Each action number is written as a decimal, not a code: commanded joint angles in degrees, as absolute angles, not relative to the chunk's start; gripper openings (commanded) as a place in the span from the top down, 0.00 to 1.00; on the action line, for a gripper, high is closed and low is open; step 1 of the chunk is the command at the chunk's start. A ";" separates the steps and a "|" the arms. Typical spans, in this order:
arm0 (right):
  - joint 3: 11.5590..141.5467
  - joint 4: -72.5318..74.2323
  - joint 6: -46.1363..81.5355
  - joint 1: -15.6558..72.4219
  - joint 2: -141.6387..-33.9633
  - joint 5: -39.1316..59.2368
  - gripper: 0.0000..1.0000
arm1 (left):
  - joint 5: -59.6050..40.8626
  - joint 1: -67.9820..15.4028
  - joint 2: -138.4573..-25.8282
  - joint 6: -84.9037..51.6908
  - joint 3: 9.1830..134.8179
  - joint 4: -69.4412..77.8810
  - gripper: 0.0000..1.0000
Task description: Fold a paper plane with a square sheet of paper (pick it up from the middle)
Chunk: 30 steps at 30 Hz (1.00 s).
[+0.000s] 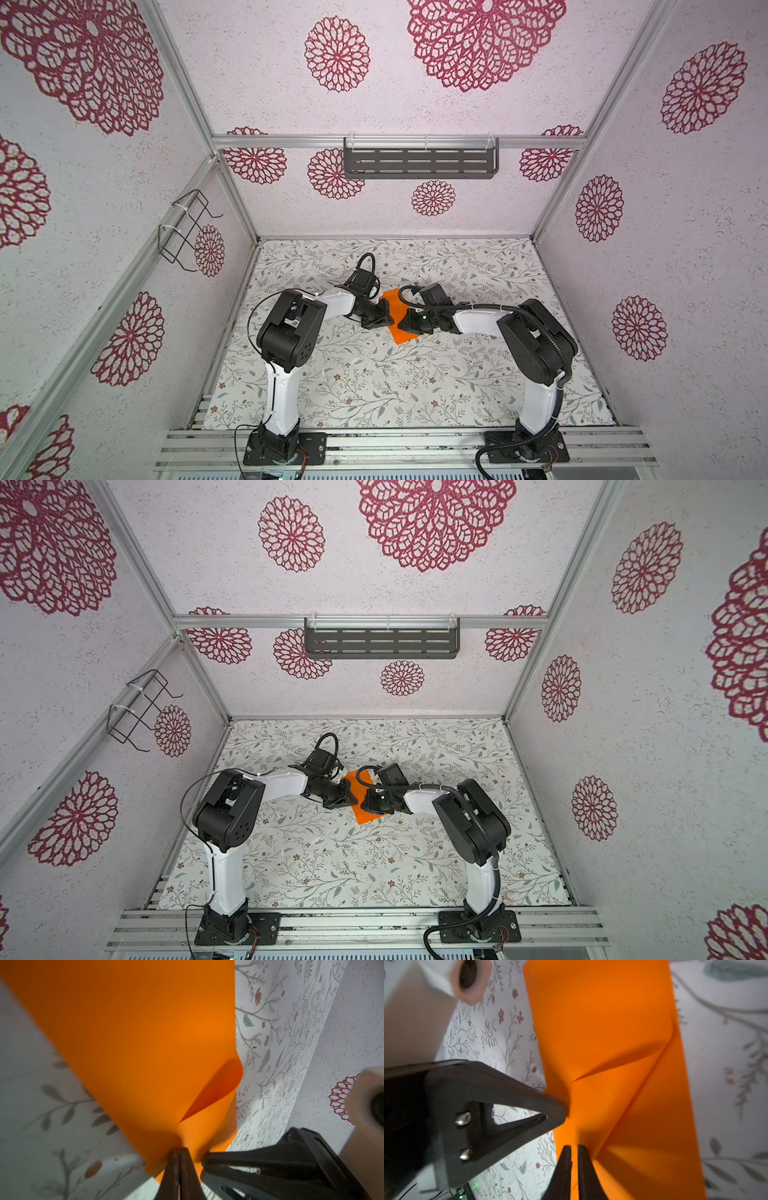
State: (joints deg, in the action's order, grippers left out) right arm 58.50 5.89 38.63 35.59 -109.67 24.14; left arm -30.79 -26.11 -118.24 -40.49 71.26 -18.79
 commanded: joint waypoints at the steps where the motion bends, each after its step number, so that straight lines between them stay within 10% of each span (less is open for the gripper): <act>1: 57.45 6.84 38.85 34.88 -109.97 25.14 0.87 | -25.31 -26.49 -122.26 -39.45 69.47 -25.77 0.95; 30: 59.82 16.27 39.50 28.23 -112.14 29.23 0.87 | -24.87 -26.46 -122.12 -38.32 70.31 -27.60 0.96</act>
State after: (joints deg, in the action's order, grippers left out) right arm 60.05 14.66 38.92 29.08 -114.34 28.86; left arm -30.57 -26.15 -118.43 -39.66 72.03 -20.53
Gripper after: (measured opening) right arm 0.133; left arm 0.042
